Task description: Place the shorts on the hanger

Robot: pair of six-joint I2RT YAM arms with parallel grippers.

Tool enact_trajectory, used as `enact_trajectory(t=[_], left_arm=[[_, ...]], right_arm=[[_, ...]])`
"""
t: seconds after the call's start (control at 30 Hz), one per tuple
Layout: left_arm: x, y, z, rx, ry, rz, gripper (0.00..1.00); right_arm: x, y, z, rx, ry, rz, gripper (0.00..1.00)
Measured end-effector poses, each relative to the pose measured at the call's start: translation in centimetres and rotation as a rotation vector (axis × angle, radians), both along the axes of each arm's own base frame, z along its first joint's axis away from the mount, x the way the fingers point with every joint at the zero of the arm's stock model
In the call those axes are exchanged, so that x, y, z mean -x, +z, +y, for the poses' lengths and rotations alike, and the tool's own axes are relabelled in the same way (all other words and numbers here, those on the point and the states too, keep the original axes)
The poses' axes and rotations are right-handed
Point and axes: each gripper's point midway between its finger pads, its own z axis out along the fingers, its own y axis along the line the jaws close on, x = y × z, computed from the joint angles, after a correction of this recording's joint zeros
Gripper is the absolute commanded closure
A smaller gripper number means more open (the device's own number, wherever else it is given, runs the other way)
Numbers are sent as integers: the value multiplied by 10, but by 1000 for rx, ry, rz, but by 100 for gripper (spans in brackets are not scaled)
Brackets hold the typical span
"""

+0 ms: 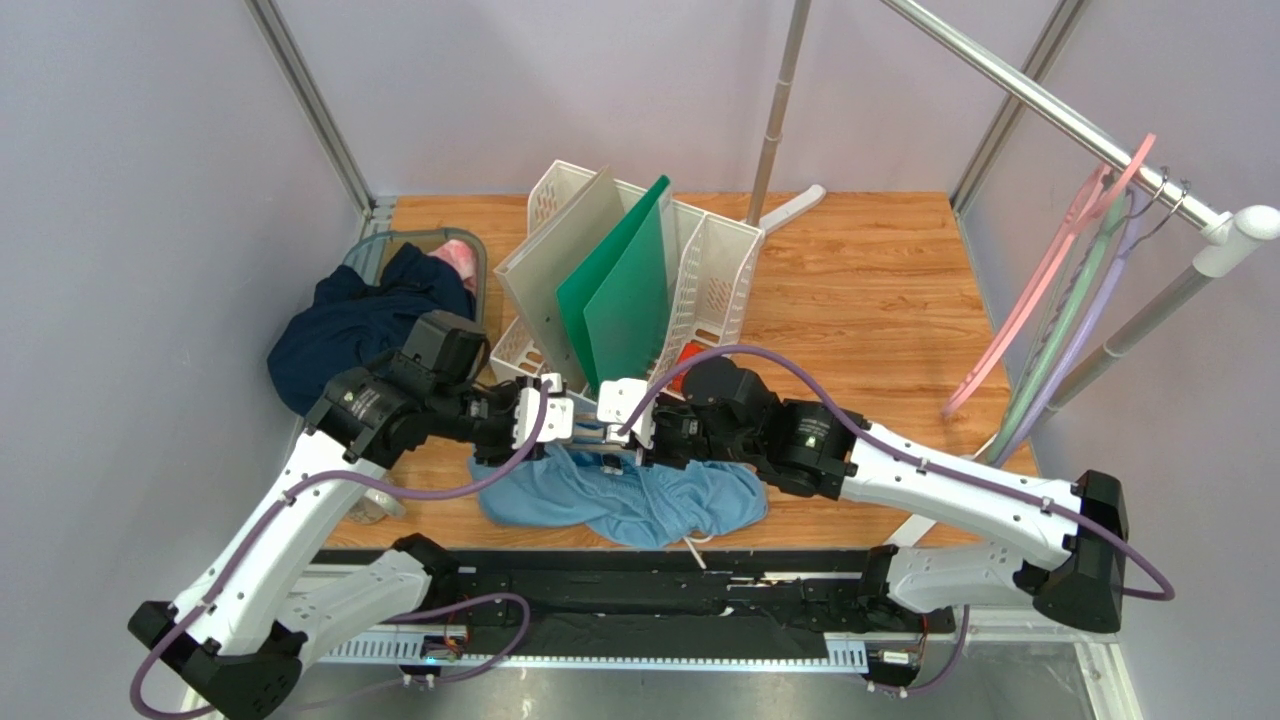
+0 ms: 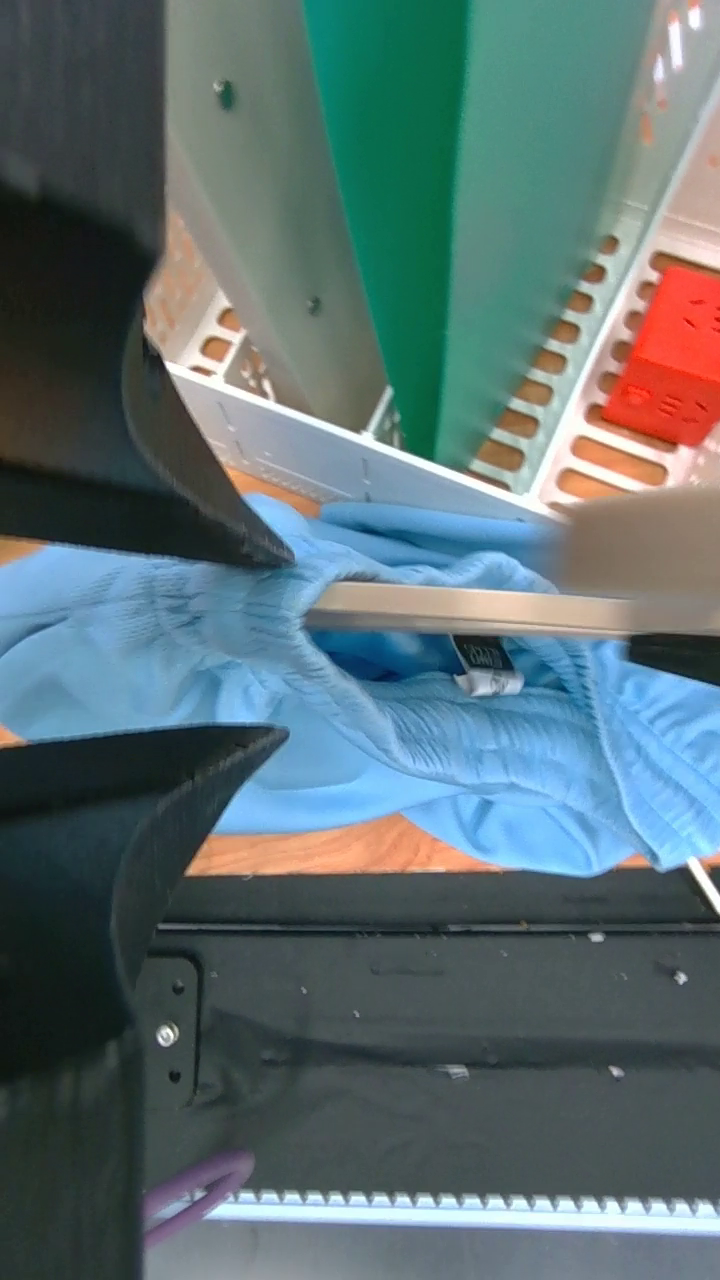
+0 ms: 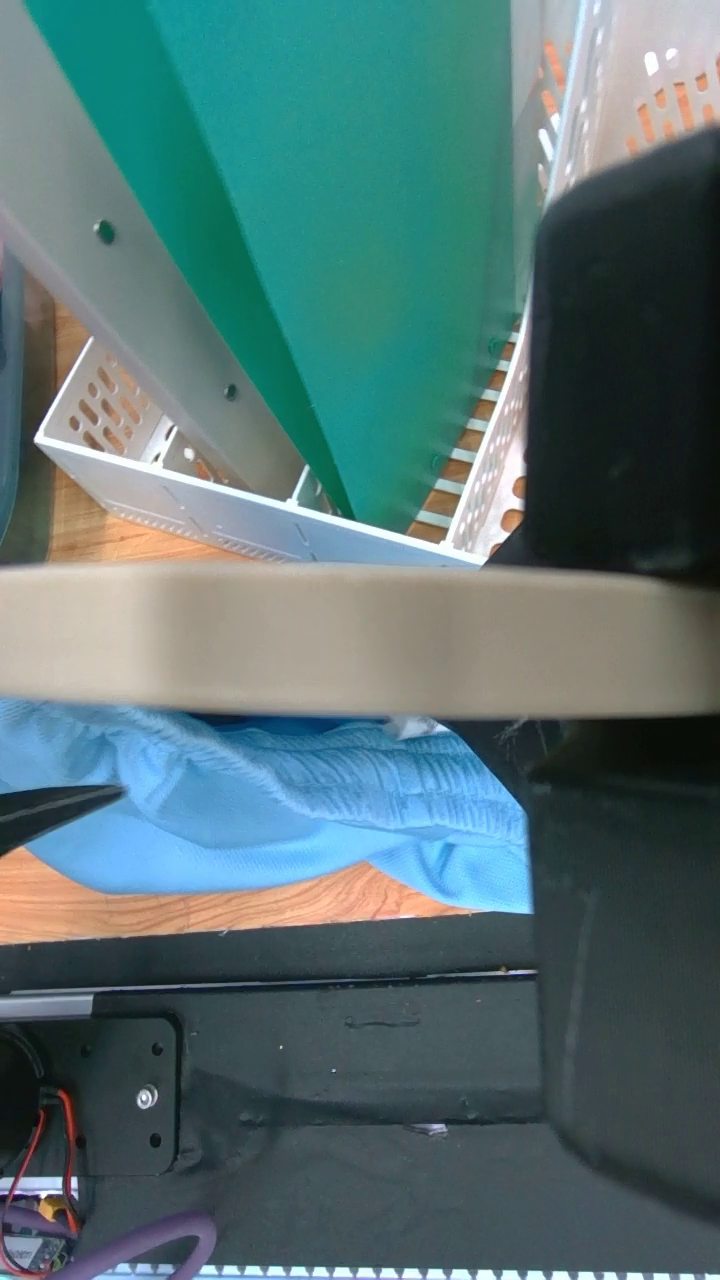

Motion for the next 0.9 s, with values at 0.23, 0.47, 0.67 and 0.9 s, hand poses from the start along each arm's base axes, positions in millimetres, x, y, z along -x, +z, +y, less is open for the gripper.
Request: enact_trajectory(t=[0.23,0.47,0.67,0.9], left_arm=[[2,-9,31,-20,102,-63,34],[-11,-23,26,-30,94,-81,30],[-10,-41,12,-29,45,-19,95],[-11,-46,7,-6,138,86,100]], right_arm=[[3,1,-11,-42,9,3,100],[9,3,-9,-64,53,1,100],[11,9,-4,-83,91,-23,100],[1,13,-12,-68,9,-27,29]])
